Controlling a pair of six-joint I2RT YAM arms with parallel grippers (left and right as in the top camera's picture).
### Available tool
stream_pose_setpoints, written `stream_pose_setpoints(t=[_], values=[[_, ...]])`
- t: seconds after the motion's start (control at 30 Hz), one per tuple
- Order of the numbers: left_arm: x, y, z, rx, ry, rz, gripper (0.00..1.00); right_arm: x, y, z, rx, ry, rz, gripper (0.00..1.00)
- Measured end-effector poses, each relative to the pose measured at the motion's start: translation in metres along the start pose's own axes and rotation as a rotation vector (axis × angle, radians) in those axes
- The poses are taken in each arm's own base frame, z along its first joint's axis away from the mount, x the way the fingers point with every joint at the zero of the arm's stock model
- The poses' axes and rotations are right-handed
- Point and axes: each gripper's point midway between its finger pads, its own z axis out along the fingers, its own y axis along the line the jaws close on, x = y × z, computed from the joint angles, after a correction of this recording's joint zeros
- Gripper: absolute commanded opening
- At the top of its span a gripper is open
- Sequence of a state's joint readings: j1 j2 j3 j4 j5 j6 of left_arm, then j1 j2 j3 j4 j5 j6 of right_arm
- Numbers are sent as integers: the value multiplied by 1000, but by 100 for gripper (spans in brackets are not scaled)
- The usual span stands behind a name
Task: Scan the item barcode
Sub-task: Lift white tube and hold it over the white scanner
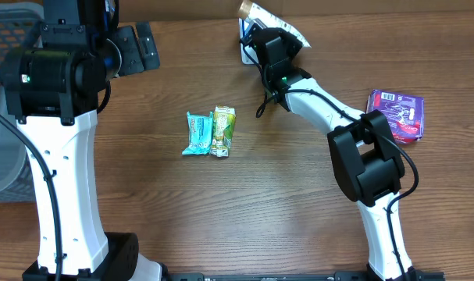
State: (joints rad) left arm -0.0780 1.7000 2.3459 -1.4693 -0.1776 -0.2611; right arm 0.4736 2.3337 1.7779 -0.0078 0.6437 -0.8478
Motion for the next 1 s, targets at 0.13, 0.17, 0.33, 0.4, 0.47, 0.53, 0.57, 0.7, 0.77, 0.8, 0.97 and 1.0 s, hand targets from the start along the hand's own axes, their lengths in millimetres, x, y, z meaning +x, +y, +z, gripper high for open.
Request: stream_pose_setpoints(t=[0.13,0.17,0.33,0.4,0.47,0.53,0.57,0.7,0.77,0.8,0.97,1.0], values=[[0,0,0,0,0,0,100,-2,-1,0,4,-7,3,4],[0,0,0,0,0,0,100,-1,-1,0,2,-4,-1,4],[0,0,0,0,0,0,100,5,5,0,-19,17,-25,4],[0,0,0,0,0,0,100,9,9,-1,-36,34,-45,4],[0,0,0,0,0,0,100,12,14,-2,-50,48,-63,4],[0,0,0,0,0,0,100,15,19,-4,-64,63,-81,4],[0,0,0,0,0,0,100,17,23,-6,-76,75,-96,4],[0,0,0,0,0,0,100,16,44,-21,-136,97,-93,4],[0,0,0,0,0,0,100,14,49,-36,-188,106,-67,4],[0,0,0,0,0,0,100,11,48,-46,-219,104,-39,4],[0,0,0,0,0,0,100,-11,-2,-117,-333,79,308,4],[0,0,0,0,0,0,100,-12,-20,-132,-345,84,408,4]])
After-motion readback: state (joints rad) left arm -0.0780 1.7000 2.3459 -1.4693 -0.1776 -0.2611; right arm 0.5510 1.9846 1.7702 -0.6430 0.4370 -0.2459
